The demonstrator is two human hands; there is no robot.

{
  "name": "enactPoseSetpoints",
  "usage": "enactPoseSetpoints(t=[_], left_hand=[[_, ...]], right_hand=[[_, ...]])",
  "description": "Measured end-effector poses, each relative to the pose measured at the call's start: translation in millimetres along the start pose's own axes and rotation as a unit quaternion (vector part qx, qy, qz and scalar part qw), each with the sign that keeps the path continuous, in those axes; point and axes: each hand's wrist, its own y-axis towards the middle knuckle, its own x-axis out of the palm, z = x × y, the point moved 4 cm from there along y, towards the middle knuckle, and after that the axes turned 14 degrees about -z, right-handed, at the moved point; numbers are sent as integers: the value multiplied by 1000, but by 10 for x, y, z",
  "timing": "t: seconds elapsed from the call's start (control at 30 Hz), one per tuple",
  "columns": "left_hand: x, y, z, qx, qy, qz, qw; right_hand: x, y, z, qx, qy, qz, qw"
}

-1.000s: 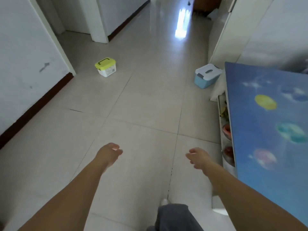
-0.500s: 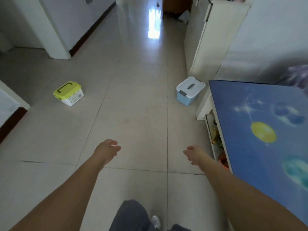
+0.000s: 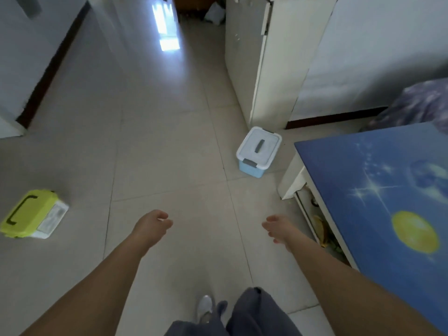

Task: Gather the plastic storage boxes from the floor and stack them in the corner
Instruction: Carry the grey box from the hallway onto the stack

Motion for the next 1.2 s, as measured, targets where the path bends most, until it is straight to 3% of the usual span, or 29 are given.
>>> enactPoseSetpoints(t=[0.33, 0.63, 0.73, 0.9, 1.07, 1.2], left_hand=[[-141, 2153, 1962, 24, 90, -72, 993], [269, 3805, 3884, 45, 211, -153, 964], [542, 4423, 4358, 61, 297, -197, 932], [1091, 5687, 4976, 94, 459, -289, 835], [1515, 6901, 5229, 86, 544, -367, 750], [1795, 7652, 5341, 91, 597, -370, 706]], right_hand=[[-1143, 1526, -1175, 27, 99, 51, 993], [-2163, 2576, -1868, 79, 160, 68, 982], [-2273, 2962, -1873, 98, 225, 84, 966], [-2339, 3684, -1887, 154, 334, 112, 923], [-2085, 4441, -2031, 233, 463, 141, 843], [-1908, 5121, -2251, 264, 549, 158, 777]])
